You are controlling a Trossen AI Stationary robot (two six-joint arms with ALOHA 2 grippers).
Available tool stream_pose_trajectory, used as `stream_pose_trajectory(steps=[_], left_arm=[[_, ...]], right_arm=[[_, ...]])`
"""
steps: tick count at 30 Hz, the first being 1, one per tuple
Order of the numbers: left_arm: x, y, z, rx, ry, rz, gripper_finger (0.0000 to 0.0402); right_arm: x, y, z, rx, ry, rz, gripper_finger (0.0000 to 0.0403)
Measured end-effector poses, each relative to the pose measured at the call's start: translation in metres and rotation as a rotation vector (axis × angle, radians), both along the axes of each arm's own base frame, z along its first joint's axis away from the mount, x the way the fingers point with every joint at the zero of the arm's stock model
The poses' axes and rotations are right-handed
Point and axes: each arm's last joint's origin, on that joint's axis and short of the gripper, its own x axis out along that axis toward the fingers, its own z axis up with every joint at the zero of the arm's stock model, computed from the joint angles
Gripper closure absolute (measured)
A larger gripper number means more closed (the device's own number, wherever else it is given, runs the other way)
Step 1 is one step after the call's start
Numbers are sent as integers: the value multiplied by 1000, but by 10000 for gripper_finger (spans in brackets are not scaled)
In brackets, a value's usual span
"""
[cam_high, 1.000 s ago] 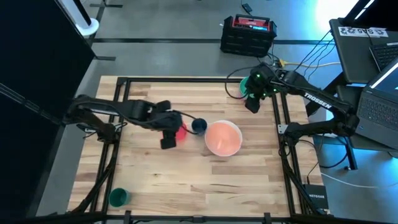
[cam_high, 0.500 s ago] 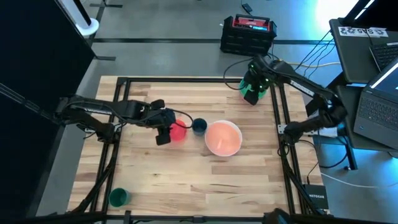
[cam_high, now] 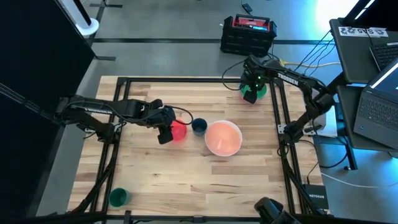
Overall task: Nest bowls inside each other
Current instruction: Stack the bowls on top of the light orange bowl
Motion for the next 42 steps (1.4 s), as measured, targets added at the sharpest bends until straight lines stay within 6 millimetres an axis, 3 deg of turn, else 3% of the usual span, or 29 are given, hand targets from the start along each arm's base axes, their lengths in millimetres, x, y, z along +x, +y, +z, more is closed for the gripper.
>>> stream_pose_trajectory(steps=[5,23,33,36,40,42], left_arm=[[0,0,0,-2,0,3,222],[-3,4,-2,30,60,-41,222],[-5,4,-3,32,81,-44,222],[-5,4,-3,33,82,-47,222],[-5,4,-3,41,87,-62,222],[-5,4,-3,42,88,-63,222]], right_arm=[[1,-1,-6,27,15,-1,175],[16,17,12,64,-27,49,175],[28,5,-20,70,90,24,178],[31,2,-29,86,103,-3,217],[31,2,-33,100,115,-36,360],[34,11,-23,100,113,-14,376]])
